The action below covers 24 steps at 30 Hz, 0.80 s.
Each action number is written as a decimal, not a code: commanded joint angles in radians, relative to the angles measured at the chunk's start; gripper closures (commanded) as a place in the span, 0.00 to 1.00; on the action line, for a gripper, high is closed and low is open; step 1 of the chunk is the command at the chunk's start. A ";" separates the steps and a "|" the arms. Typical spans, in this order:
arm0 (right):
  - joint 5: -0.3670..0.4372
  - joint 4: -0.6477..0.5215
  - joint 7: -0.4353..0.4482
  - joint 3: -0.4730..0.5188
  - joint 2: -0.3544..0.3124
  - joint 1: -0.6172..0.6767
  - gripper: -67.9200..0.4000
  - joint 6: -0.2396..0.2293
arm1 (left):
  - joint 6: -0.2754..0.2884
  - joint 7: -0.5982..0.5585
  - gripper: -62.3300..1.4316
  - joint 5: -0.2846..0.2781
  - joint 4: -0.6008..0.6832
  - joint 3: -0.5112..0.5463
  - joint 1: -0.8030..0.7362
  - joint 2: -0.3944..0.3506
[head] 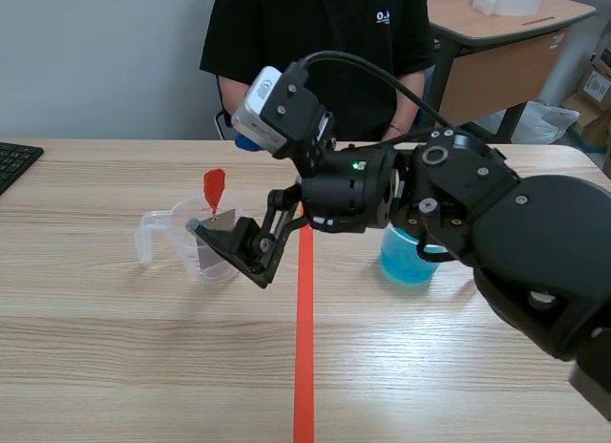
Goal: Do the redox reaction experiment.
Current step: 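Lift the metal plate out of the left beaker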
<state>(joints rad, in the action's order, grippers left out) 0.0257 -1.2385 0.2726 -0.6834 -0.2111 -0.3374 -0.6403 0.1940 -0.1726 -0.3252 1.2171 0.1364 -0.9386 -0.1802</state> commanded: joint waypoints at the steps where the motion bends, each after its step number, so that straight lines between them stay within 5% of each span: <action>1: -0.003 -0.007 0.014 -0.002 0.008 -0.030 0.06 0.001 | 0.003 -0.011 0.00 -0.003 0.012 -0.002 -0.011 0.002; 24: -0.004 -0.006 0.015 -0.014 -0.003 -0.040 0.64 0.000 | 0.003 -0.011 0.00 -0.003 0.012 -0.002 -0.011 0.002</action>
<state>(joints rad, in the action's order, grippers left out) 0.0101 -1.2335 0.2729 -0.6991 -0.2035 -0.3557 -0.6437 0.1940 -0.1726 -0.3252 1.2171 0.1364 -0.9386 -0.1802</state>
